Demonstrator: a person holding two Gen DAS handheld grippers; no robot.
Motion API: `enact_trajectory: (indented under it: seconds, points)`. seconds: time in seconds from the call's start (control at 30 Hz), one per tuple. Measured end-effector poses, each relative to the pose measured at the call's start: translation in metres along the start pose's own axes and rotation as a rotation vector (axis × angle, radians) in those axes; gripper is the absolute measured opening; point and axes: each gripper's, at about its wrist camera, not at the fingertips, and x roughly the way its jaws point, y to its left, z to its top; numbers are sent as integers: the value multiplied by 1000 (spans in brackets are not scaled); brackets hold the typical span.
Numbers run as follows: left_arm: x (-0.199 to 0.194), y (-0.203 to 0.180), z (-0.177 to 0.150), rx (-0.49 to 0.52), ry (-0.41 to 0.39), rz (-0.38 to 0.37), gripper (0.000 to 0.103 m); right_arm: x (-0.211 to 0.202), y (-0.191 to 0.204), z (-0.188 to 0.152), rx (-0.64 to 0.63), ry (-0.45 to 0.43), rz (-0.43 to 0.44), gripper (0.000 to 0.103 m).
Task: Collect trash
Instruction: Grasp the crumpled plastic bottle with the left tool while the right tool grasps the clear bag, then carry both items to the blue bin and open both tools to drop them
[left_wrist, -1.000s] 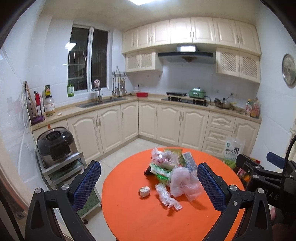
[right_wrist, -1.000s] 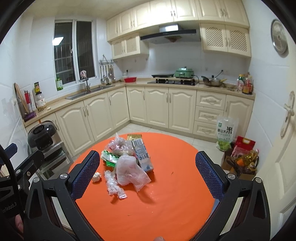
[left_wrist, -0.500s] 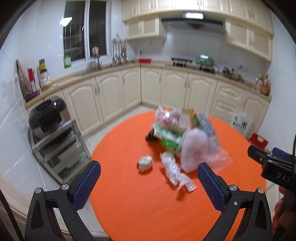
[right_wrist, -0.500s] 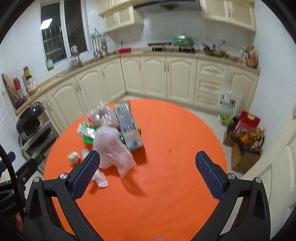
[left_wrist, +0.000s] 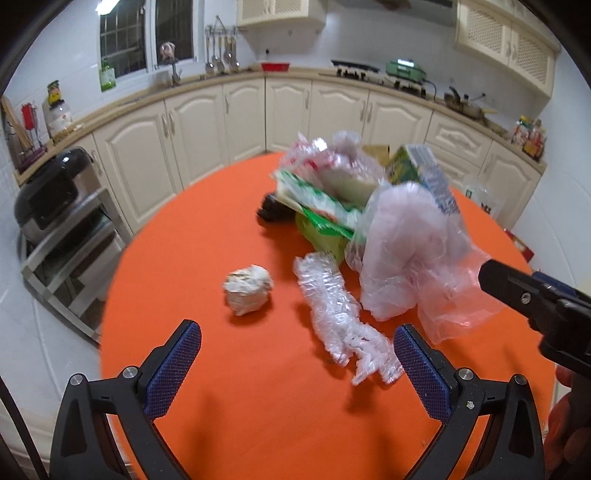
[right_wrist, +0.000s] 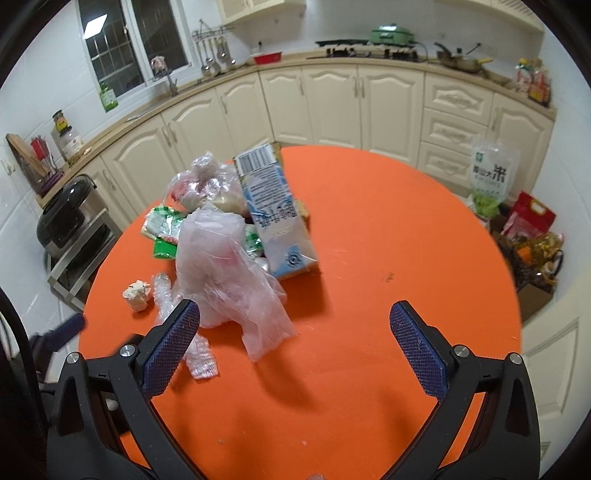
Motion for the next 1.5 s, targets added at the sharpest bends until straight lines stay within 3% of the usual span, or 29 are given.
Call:
enact_trajectory:
  seconds: [0.13, 0.23, 0.5, 0.6, 0.67, 0.73, 0.83, 0.9, 0.93, 1.0, 1.1, 1.3, 1.5]
  points:
    - [30, -2, 15, -8, 42, -17, 101, 10, -3, 4, 7, 19, 14, 103]
    - [42, -3, 23, -14, 63, -26, 93, 15, -7, 6, 20, 30, 19, 103]
    - [52, 16, 34, -12, 70, -52, 44, 28, 4, 9, 4, 58, 66, 103]
    - [52, 27, 31, -28, 65, -77, 29, 37, 14, 9, 15, 78, 102, 103]
    - [50, 37, 26, -43, 66, -98, 25, 44, 20, 8, 22, 90, 116, 103]
    - [48, 44, 24, -42, 65, -105, 24, 51, 27, 8, 32, 103, 131, 102]
    - [41, 55, 19, -45, 63, -121, 22, 63, 38, 9, 34, 114, 129, 92]
    - [35, 61, 14, -40, 56, -127, 21, 69, 44, 8, 27, 118, 127, 61]
    - [32, 62, 12, -38, 52, -127, 21, 70, 44, 7, 30, 117, 149, 58]
    - [25, 62, 8, -35, 41, -129, 21, 68, 45, 4, 25, 107, 176, 40]
    - [14, 65, -2, -32, 24, -141, 20, 60, 43, -3, 15, 96, 202, 31]
    - [-10, 69, -20, -25, 3, -157, 20, 32, 21, -19, 59, 66, 293, 28]
    - [-50, 59, -30, 1, -52, -171, 19, -14, -8, -29, 85, -6, 312, 28]
